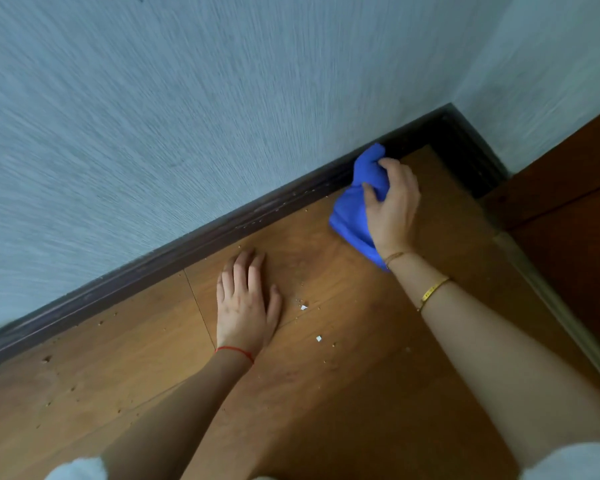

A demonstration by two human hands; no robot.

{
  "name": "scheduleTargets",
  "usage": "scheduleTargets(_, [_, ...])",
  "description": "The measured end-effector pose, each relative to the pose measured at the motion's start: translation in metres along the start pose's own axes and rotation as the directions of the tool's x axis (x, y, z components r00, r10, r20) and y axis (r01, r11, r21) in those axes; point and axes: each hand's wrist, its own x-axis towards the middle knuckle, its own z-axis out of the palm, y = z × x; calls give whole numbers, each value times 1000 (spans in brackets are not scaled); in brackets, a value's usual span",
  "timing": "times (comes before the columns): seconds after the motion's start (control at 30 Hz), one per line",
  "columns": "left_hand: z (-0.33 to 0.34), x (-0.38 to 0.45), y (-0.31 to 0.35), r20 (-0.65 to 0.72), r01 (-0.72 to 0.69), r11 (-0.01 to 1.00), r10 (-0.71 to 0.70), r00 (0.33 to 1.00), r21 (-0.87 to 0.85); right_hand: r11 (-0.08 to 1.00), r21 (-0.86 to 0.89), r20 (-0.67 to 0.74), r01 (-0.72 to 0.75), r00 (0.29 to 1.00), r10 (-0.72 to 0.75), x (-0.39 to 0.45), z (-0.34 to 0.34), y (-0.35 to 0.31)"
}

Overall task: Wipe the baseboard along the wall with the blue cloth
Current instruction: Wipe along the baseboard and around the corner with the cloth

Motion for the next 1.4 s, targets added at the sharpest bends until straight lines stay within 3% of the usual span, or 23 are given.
scheduleTargets(0.17, [0,0,1,-17,-1,1000,1,1000,-8,991,8,89,130,987,-130,-26,15,-21])
scheduleTargets(0.27, [0,-1,1,-32,-1,1000,0,1000,-8,955,52,214,292,931,-296,-47,24,-33])
scheduleTargets(0.33, [0,-1,1,-28,-2,1000,2,1000,-4,943,56,246,328,911,-332,-44,21,-29])
scheduleTargets(0.47, [0,0,1,-4,11,1000,-11,1000,18,995,-7,78,102,992,-101,-12,5,-2])
scheduleTargets(0.57, [0,-1,1,-2,10,1000,-10,1000,19,1000,-14,14,-9,1000,9,2,2,-4])
scheduleTargets(0.7, [1,0,0,-12,1,1000,-1,1000,15,989,5,106,145,984,-145,-29,18,-29])
scheduleTargets(0.8, [1,0,0,-22,-2,1000,3,1000,10,936,35,235,351,907,-349,-47,25,-41])
scheduleTargets(0.87, [1,-1,-1,-12,-4,1000,4,1000,15,915,32,277,403,876,-396,-40,22,-35])
scheduleTargets(0.93, [-1,0,0,-2,-4,1000,4,1000,24,945,-3,219,328,922,-320,-27,15,-18])
scheduleTargets(1.0, [-3,3,1,1,-5,1000,5,1000,14,989,-32,76,146,987,-143,-6,3,3])
scheduleTargets(1.1, [-7,8,8,22,-50,999,50,999,-9,996,-11,-47,-84,995,83,24,-7,15])
scheduleTargets(1.23, [-3,26,27,11,-163,986,163,987,-27,1000,-2,-25,-14,1000,14,9,4,1])
scheduleTargets(1.4, [12,48,50,14,-204,978,204,979,-40,992,22,60,128,990,-129,-2,3,5])
